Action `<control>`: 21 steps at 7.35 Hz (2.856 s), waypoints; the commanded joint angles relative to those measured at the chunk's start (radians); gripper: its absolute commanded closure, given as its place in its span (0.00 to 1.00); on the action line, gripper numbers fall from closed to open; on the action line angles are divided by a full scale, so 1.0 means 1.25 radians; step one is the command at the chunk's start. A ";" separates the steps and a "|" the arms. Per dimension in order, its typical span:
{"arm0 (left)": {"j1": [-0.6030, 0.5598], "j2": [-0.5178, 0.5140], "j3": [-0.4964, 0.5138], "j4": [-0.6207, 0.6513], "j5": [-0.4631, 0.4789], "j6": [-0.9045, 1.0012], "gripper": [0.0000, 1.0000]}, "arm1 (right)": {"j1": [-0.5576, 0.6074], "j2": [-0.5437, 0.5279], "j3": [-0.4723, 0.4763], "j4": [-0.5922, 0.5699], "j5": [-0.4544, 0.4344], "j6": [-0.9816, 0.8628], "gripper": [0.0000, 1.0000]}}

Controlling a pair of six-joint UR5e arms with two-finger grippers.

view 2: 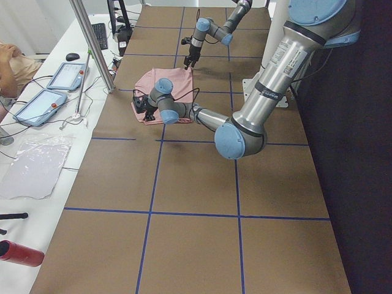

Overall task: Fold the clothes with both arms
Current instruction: 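Move the right gripper to the folded shirt's corner nearest the robot and grasp it, then drag the grasped corner toward the robot with the right gripper, rotating the shirt, then move both grippers to opposite edges of the folded shirt and grasp them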

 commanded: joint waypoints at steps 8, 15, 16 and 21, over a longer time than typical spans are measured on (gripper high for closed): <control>0.001 -0.005 -0.004 0.000 0.000 0.003 0.49 | -0.045 -0.112 0.189 -0.067 -0.005 0.052 1.00; 0.025 0.023 -0.172 0.000 -0.126 -0.079 0.41 | -0.428 -0.239 0.508 -0.283 0.008 0.258 0.01; 0.059 0.041 -0.260 0.011 -0.131 -0.124 0.13 | -0.406 -0.233 0.513 -0.282 0.009 0.256 0.00; 0.279 0.188 -0.500 0.338 -0.032 -0.233 0.15 | -0.005 -0.117 0.434 -0.277 0.019 -0.005 0.00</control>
